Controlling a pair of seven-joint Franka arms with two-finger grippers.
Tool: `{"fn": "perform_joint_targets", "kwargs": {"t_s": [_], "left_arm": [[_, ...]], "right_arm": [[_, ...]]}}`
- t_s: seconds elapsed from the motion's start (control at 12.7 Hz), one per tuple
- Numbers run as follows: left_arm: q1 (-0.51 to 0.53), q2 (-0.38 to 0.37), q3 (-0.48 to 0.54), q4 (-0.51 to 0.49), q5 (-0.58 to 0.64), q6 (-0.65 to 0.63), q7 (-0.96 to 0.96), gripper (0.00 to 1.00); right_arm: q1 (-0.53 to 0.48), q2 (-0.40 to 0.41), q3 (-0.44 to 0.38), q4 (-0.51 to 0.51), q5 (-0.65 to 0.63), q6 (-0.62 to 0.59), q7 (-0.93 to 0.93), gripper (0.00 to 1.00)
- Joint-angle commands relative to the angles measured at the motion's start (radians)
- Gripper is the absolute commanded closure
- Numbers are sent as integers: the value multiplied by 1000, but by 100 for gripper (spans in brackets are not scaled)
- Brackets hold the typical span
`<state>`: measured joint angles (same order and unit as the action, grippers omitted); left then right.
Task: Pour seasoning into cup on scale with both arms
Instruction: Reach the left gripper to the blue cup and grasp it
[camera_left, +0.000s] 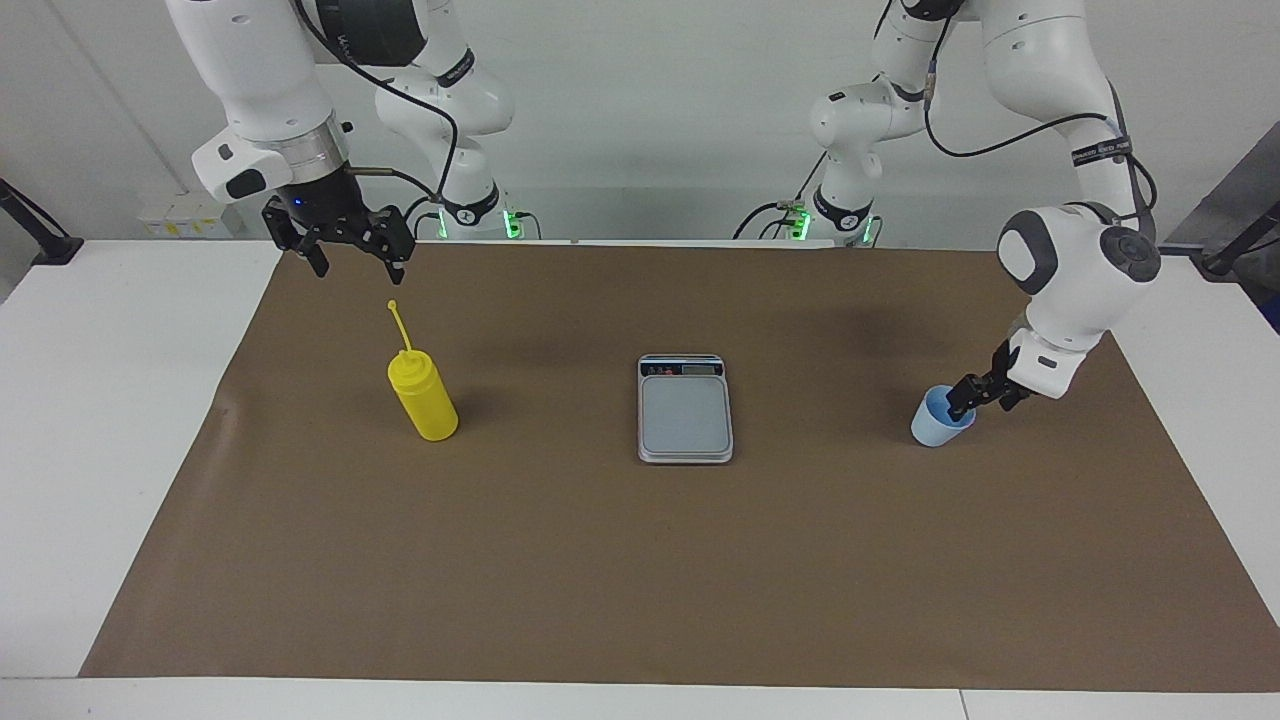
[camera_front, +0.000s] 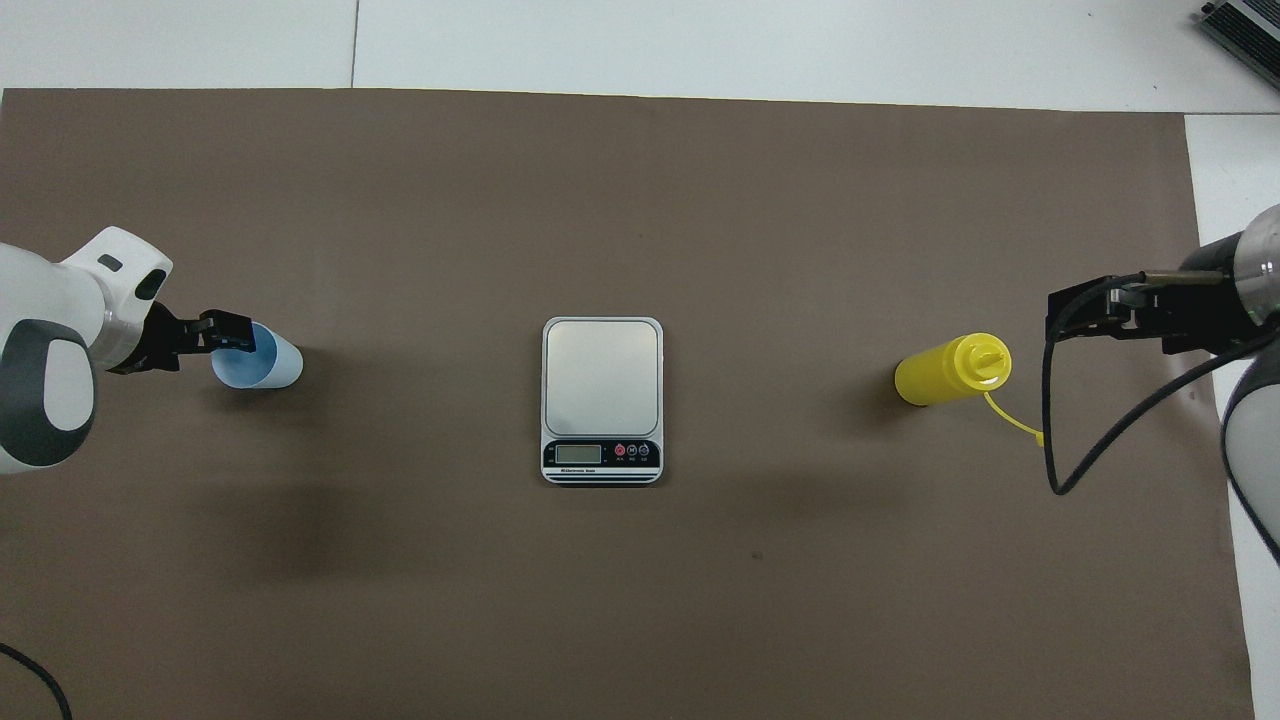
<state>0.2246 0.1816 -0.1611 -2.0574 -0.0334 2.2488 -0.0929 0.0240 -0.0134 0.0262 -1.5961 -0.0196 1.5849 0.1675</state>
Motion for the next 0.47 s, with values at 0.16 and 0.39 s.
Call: {"fn": "perform_joint_targets", "kwargs": {"t_s": [0.16,0.39], "left_arm": [[-25,-13,3,-39,-13,38,-62,0],[-39,-14,3,-40,-13,29,-70,88]], "right_arm": [[-15,-14,6,-16,23,-3,-25,0],[-15,-14,5,-16,23,-2,-25,0]]}}
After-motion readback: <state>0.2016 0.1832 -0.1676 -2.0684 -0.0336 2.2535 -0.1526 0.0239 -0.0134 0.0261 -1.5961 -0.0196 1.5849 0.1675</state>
